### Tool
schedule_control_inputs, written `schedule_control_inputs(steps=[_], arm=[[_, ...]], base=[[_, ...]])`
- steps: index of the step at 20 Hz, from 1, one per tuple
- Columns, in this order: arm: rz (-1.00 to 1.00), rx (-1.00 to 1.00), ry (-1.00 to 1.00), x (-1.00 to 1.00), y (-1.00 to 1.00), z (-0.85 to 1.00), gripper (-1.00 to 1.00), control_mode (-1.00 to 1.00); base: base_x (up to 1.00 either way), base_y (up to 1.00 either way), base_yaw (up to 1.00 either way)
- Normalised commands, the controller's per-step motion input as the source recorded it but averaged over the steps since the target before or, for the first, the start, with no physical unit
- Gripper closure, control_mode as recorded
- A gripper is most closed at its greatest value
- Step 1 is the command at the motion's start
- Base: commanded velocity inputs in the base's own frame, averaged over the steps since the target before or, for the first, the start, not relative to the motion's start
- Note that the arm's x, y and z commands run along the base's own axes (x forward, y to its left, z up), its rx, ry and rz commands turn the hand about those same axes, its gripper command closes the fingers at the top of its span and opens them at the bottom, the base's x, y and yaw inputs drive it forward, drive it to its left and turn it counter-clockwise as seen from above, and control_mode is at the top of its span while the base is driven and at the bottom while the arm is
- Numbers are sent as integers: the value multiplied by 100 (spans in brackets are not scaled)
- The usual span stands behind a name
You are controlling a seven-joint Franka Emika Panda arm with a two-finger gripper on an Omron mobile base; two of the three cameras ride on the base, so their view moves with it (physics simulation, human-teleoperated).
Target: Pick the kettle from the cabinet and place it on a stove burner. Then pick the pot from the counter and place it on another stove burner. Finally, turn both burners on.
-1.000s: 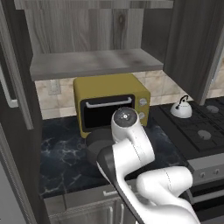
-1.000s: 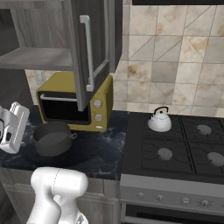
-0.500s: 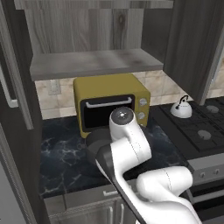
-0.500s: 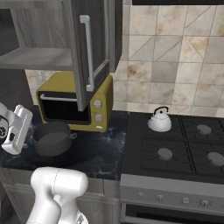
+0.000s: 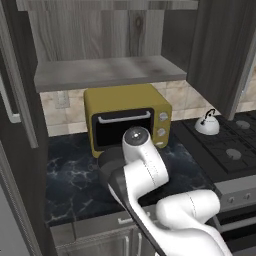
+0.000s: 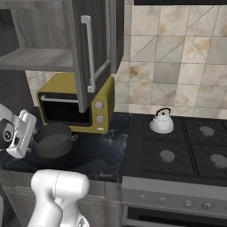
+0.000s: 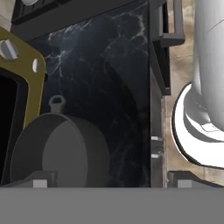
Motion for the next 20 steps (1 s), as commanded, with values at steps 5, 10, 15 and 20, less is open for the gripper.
schedule_control_inputs(steps=[5, 10, 15, 20], arm=[[-7, 0, 0, 32, 14, -20, -100, -100], [-8, 0, 2, 33, 19, -19, -100, -100], [-9, 0, 4, 30, 19, -21, -100, -100], [-8, 0, 6, 30, 18, -24, -100, -100]], base=[[0, 0, 0], [0, 0, 0], [0, 0, 0], [0, 0, 0]])
